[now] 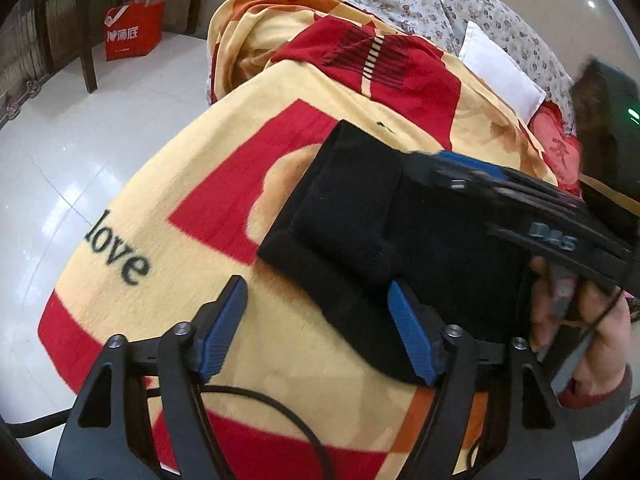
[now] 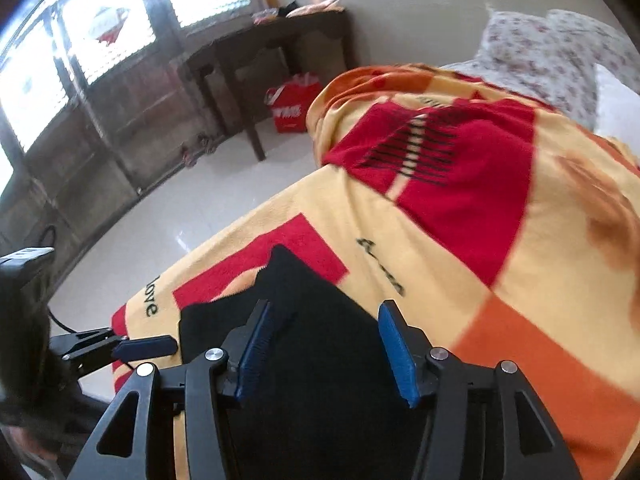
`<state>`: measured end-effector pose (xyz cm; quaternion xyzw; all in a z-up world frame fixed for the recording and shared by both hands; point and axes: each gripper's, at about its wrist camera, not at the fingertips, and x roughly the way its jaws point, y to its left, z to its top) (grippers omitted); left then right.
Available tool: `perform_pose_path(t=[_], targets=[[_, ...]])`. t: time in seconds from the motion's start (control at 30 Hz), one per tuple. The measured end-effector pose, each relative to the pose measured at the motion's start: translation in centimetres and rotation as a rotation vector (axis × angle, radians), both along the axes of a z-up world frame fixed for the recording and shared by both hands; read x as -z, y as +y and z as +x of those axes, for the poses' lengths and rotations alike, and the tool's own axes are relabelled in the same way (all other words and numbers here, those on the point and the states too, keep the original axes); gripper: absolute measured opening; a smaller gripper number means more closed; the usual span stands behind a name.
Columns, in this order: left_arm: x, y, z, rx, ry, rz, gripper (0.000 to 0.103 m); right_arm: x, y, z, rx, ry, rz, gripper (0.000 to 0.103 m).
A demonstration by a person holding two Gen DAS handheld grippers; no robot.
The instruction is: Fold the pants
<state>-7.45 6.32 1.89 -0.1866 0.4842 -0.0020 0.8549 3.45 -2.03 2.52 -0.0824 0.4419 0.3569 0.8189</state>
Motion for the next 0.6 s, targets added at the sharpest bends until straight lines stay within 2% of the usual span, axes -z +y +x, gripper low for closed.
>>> perform_pose_path(t=[0.13, 0.23, 0.3, 0.37, 0.5, 0.6], targets=[[-0.1, -0.3, 0.6, 0.011, 0.017, -0.007, 0.078, 2.3, 1.7, 2.1, -0.035, 0.038, -0.051, 0.053], [-0.2, 0.2, -0.1, 0.037, 0.027, -0.018, 0.078, 2.6, 1.5, 2.5, -0.037, 0.06, -0.02, 0.055], [-0.1, 1.1, -0.6, 0.022, 0.006, -0.113, 0.078, 2.6, 1.7, 2.5, -0.05, 0.058, -0.015, 0.055], [0.1, 1.5, -0.5, -0.005, 0.001, -0.169, 0.078, 3.0, 2.1, 2.6, -0.067, 0.071, -0.021, 0.057], [0.0, 0.2, 0.0, 0.006, -0.009, -0.161, 0.083, 3.2, 2.6, 3.0, -0.077, 0.081, -0.002, 0.058], [0.0, -0.9, 0.5, 0.017, -0.019, -0.115, 0.083, 3.4, 2.4, 3.4, -0.071, 0.106, 0.064, 0.055]])
